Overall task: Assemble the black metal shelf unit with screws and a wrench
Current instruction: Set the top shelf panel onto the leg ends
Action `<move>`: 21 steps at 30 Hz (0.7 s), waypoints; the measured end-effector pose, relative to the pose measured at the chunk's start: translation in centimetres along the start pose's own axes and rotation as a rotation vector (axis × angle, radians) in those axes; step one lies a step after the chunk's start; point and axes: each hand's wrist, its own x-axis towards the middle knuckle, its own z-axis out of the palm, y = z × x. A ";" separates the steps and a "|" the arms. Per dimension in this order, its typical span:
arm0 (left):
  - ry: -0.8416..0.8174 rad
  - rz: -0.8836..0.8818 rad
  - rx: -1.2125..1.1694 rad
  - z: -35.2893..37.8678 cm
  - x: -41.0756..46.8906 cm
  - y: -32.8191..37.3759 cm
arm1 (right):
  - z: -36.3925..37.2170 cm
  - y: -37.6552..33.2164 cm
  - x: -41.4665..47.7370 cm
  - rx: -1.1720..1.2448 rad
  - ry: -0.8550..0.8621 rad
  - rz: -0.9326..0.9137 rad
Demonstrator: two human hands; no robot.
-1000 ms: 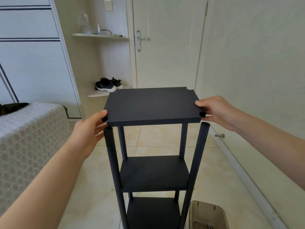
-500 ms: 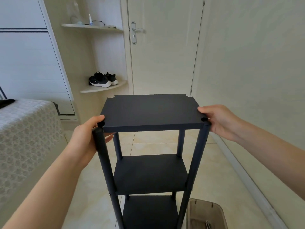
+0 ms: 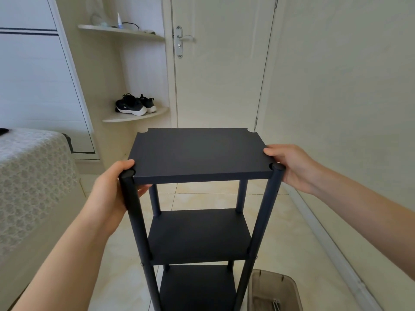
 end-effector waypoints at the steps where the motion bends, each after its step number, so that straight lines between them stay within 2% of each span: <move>1: -0.002 -0.003 -0.003 0.1 0.0 0.0 | 0.0 0.0 0.0 -0.010 -0.005 -0.008; 8: 0.045 -0.034 -0.016 0.9 0.4 1.1 | 0.2 0.1 0.4 0.019 0.054 -0.012; 21: -0.071 -0.045 0.096 1.3 -0.2 3.0 | 0.3 0.2 1.1 0.068 0.115 0.008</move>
